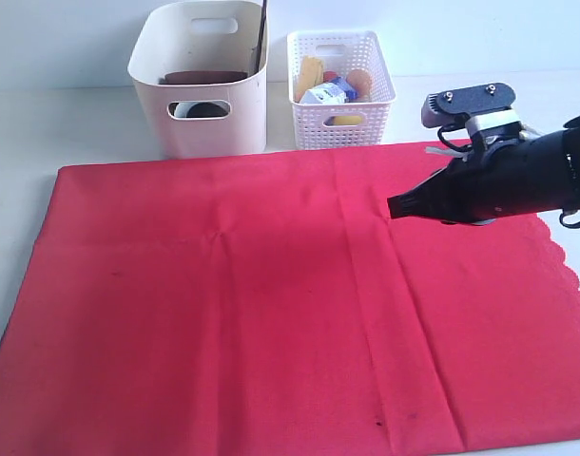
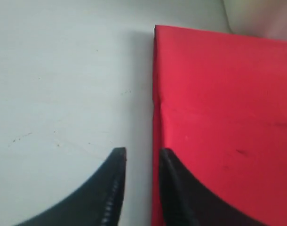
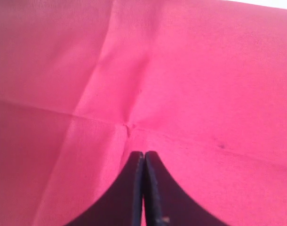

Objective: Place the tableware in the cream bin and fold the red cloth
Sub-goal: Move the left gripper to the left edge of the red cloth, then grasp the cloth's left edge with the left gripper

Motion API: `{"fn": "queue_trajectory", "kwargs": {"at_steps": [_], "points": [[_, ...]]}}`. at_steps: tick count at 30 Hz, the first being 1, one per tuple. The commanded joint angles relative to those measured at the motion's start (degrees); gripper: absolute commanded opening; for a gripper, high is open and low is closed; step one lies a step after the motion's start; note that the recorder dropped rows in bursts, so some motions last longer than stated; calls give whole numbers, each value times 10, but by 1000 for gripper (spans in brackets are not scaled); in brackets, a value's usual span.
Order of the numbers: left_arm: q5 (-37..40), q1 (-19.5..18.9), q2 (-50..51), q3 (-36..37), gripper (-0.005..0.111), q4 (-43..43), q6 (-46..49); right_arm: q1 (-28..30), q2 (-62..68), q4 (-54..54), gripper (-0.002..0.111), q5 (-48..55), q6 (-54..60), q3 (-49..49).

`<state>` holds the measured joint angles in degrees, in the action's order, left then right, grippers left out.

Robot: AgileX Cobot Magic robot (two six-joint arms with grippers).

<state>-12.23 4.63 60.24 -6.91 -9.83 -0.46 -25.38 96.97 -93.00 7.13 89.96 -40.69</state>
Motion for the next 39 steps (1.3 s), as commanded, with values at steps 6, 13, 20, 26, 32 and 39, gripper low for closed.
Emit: {"fn": "queue_trajectory", "kwargs": {"at_steps": [6,13,20,26,32,39], "points": [[-34,26,181,-61,76,42,-33,0,1,5,0,22,0,-3],[-108,58,304,-111,77,51,-32,0,1,5,0,24,0,-3],[-105,58,419,-165,77,62,-32,0,1,5,0,27,0,-3],[-102,60,456,-172,50,128,-73,0,1,5,0,27,0,-3],[-94,40,456,-172,1,130,-57,0,1,5,0,31,0,-3],[-96,-83,456,-181,1,129,32,0,1,5,0,45,0,-3]]}}
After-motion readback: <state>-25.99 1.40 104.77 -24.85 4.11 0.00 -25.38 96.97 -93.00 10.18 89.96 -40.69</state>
